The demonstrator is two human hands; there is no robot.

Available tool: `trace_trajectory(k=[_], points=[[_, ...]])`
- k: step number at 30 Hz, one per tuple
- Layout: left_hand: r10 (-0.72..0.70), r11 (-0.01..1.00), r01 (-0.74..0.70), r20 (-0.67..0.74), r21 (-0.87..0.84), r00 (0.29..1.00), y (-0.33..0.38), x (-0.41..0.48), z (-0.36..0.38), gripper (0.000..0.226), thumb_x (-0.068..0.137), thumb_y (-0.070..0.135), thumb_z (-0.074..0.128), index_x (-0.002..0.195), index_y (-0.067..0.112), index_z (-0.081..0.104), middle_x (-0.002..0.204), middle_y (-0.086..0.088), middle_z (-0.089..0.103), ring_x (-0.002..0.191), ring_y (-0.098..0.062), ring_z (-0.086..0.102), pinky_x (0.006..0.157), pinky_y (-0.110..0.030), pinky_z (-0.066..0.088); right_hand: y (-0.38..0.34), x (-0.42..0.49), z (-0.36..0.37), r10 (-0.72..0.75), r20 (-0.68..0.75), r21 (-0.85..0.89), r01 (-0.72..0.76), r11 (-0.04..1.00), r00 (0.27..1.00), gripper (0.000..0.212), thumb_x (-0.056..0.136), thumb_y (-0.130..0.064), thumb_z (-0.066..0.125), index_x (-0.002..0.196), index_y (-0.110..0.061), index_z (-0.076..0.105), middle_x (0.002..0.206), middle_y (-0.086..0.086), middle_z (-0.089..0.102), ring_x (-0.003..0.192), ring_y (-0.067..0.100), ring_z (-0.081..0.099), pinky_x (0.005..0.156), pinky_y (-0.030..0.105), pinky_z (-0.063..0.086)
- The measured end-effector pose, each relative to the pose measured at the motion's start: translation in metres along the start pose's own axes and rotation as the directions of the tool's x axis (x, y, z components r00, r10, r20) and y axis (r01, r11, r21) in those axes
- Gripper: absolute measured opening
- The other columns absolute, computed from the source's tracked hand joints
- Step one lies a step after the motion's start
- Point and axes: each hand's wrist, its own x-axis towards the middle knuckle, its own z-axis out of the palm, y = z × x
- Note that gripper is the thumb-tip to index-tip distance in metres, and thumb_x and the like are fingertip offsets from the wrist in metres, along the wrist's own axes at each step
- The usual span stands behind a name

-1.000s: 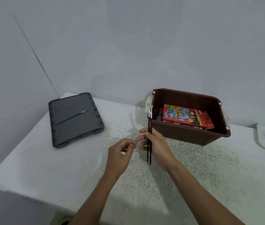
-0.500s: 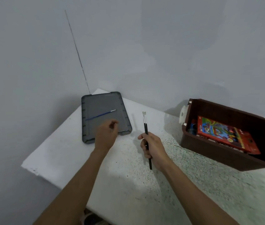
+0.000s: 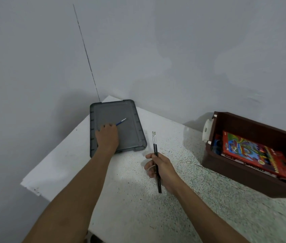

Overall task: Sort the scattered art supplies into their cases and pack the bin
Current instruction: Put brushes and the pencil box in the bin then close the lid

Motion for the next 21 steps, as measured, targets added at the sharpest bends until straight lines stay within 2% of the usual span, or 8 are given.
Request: trace_trajectory(k=[4, 6, 8, 11, 13, 15, 17, 21], points=[[0.029, 0.998, -0.028, -0.03, 0.062, 0.999, 0.005, -0.001, 0.0, 0.021, 0.095, 0.004, 0.046, 0.105, 0.008, 0.065, 0.103, -0.011, 0.065, 0.095, -0.028, 0.062, 0.078, -0.036, 0.046, 0.001, -0.002, -0.002, -0.011, -0.006, 0.023, 0.011, 1.0, 1.0, 0.027, 0.107, -0.019, 0.036, 0.11, -0.009, 0.061, 0.075, 0.011, 0.068, 0.059, 0.02, 0.056, 0.055, 0.029, 0.047], [0.011, 0.998, -0.014, -0.061, -0.057, 0.998, 0.008, -0.004, 0.001, 0.022, 0.095, 0.005, 0.045, 0.101, 0.004, 0.066, 0.1, -0.013, 0.065, 0.089, -0.03, 0.062, 0.071, -0.035, 0.044, -0.001, -0.004, -0.003, -0.024, -0.014, 0.049, 0.025, 0.998, 1.0, 0.026, 0.107, -0.017, 0.036, 0.112, -0.011, 0.06, 0.079, 0.012, 0.069, 0.063, 0.021, 0.058, 0.058, 0.03, 0.048], [-0.022, 0.959, 0.001, -0.07, -0.283, 0.997, 0.014, -0.011, -0.003, 0.023, 0.098, 0.009, 0.045, 0.102, 0.004, 0.067, 0.096, -0.013, 0.064, 0.08, -0.025, 0.057, 0.066, -0.031, 0.04, -0.003, -0.005, -0.005, -0.042, -0.023, 0.097, 0.044, 0.994, 0.999, 0.025, 0.106, -0.016, 0.036, 0.113, -0.009, 0.059, 0.085, 0.015, 0.07, 0.069, 0.025, 0.061, 0.061, 0.033, 0.051], [-0.005, 0.815, -0.034, -0.066, -0.579, 0.998, 0.033, -0.032, -0.018, 0.02, 0.099, 0.014, 0.05, 0.107, 0.008, 0.067, 0.094, -0.003, 0.063, 0.077, -0.014, 0.054, 0.063, -0.022, 0.041, -0.011, -0.009, -0.009, -0.085, -0.051, 0.15, 0.091, 0.985, 0.995, 0.023, 0.106, -0.014, 0.037, 0.111, -0.007, 0.059, 0.095, 0.015, 0.073, 0.079, 0.029, 0.067, 0.069, 0.034, 0.054], [0.028, 0.697, -0.067, -0.067, -0.714, 0.997, 0.049, -0.051, -0.03, 0.017, 0.098, 0.013, 0.053, 0.106, 0.012, 0.068, 0.093, 0.003, 0.063, 0.079, -0.011, 0.056, 0.071, -0.024, 0.048, -0.016, -0.012, -0.012, -0.112, -0.087, 0.157, 0.124, 0.98, 0.99, 0.024, 0.106, -0.014, 0.038, 0.11, -0.008, 0.06, 0.101, 0.013, 0.074, 0.084, 0.028, 0.07, 0.078, 0.036, 0.056], [0.066, 0.596, -0.07, -0.038, -0.8, 0.997, 0.064, -0.071, -0.04, 0.014, 0.097, 0.014, 0.056, 0.105, 0.017, 0.068, 0.091, 0.01, 0.064, 0.082, -0.003, 0.06, 0.076, -0.02, 0.05, -0.021, -0.016, -0.015, -0.13, -0.126, 0.171, 0.151, 0.974, 0.983, 0.024, 0.106, -0.016, 0.039, 0.11, -0.009, 0.061, 0.105, 0.011, 0.073, 0.091, 0.027, 0.071, 0.086, 0.037, 0.055], [0.112, 0.492, -0.028, 0.031, -0.87, 0.993, 0.077, -0.09, -0.048, 0.013, 0.096, 0.015, 0.059, 0.102, 0.022, 0.068, 0.089, 0.017, 0.065, 0.081, 0.006, 0.062, 0.071, -0.007, 0.047, -0.023, -0.02, -0.02, -0.138, -0.16, 0.193, 0.168, 0.967, 0.977, 0.024, 0.106, -0.017, 0.04, 0.111, -0.009, 0.063, 0.108, 0.008, 0.073, 0.096, 0.026, 0.071, 0.089, 0.036, 0.055], [0.236, 0.347, -0.026, 0.06, -0.937, 0.97, 0.101, -0.118, -0.053, 0.013, 0.093, 0.016, 0.066, 0.096, 0.028, 0.07, 0.089, 0.013, 0.073, 0.083, 0.0, 0.068, 0.073, -0.01, 0.05, -0.027, -0.034, -0.032, -0.16, -0.207, 0.201, 0.202, 0.959, 0.965, 0.026, 0.105, -0.017, 0.042, 0.111, -0.009, 0.065, 0.11, 0.005, 0.073, 0.102, 0.022, 0.07, 0.095, 0.037, 0.053]])
